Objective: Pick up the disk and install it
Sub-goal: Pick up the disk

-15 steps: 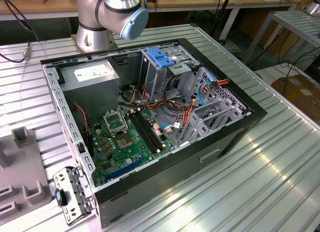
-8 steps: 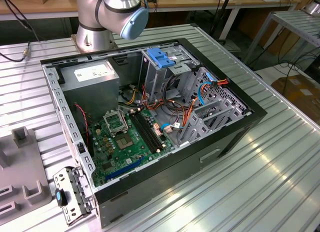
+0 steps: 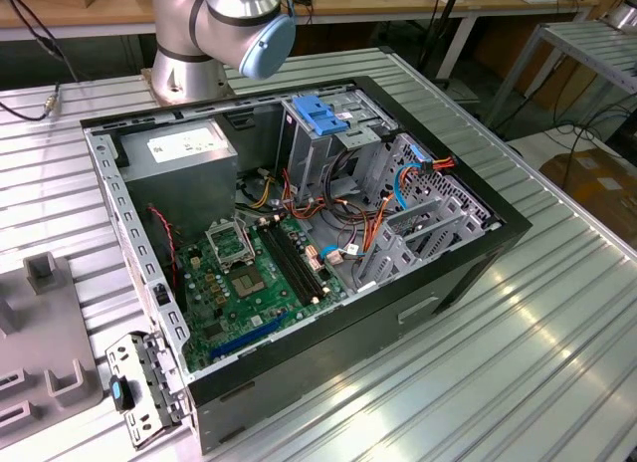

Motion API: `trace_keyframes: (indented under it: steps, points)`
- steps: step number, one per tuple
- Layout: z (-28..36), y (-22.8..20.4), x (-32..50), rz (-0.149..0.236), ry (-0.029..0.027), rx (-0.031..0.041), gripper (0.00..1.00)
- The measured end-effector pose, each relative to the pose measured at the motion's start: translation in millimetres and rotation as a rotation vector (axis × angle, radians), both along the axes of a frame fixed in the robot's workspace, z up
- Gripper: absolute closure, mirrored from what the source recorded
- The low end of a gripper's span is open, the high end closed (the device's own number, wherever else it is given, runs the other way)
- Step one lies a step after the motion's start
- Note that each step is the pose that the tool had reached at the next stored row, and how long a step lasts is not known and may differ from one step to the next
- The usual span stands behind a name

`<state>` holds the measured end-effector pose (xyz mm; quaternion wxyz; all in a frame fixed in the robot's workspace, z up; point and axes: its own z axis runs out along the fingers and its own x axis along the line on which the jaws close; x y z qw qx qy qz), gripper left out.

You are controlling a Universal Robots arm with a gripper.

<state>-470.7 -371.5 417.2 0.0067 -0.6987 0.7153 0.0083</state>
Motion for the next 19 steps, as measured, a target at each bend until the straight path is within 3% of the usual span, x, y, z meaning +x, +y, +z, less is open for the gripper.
trace_keyframes:
  steps: [19]
  points:
    - [18.1, 0.0, 0.3, 0.000, 0.0004, -0.0009, 0.63]
